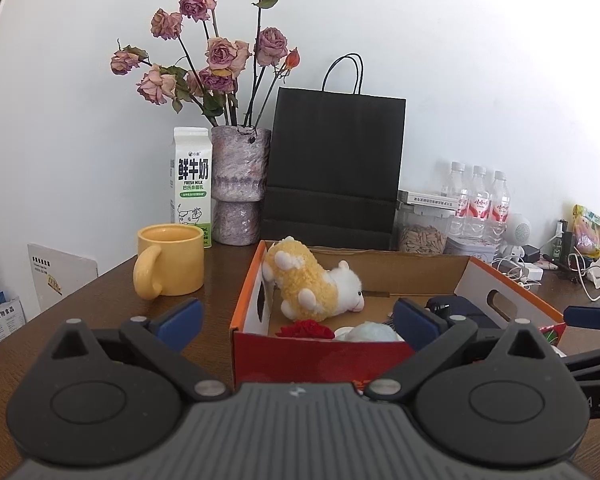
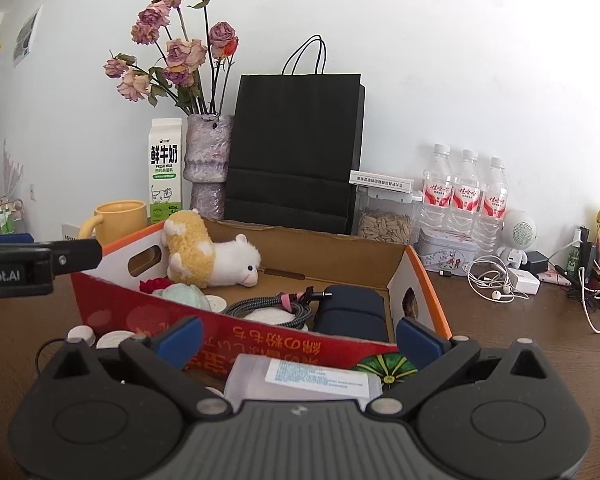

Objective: Organize objects
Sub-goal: 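Move both tools back from the box toward the translucent container and black cable, then grasp the translucent plastic container with right tool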

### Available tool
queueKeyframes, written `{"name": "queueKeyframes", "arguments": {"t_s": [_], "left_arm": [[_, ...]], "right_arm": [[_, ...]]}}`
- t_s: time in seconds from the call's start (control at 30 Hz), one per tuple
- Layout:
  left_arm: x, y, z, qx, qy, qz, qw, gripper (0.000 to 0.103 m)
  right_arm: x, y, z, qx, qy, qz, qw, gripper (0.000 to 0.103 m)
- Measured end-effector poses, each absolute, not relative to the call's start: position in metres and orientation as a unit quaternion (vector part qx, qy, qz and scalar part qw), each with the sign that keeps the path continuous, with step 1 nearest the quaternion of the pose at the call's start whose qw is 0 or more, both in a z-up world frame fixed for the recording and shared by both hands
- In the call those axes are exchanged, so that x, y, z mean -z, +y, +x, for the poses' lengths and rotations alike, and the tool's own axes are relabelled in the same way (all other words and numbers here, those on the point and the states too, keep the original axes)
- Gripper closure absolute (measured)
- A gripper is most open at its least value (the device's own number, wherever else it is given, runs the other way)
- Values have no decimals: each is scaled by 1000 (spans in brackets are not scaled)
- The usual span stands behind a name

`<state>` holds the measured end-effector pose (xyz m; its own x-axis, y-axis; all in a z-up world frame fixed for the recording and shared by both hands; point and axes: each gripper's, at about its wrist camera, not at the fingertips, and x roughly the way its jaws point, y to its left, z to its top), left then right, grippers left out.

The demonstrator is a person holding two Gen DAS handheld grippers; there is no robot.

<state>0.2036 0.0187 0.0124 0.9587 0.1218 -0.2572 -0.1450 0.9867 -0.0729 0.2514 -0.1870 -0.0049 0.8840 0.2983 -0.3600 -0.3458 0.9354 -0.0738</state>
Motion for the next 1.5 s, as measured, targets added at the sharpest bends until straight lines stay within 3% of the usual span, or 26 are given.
{"name": "queueKeyframes", "arguments": {"t_s": [0.83, 1.5], "left_arm": [[18, 24, 171, -52, 217, -46, 974, 0], [22, 29, 176, -43, 240, -65, 968, 0]], "right_arm": [[31, -202, 218, -121, 223, -57, 966, 0], [39, -181, 265, -98, 276, -15, 956, 0]]}}
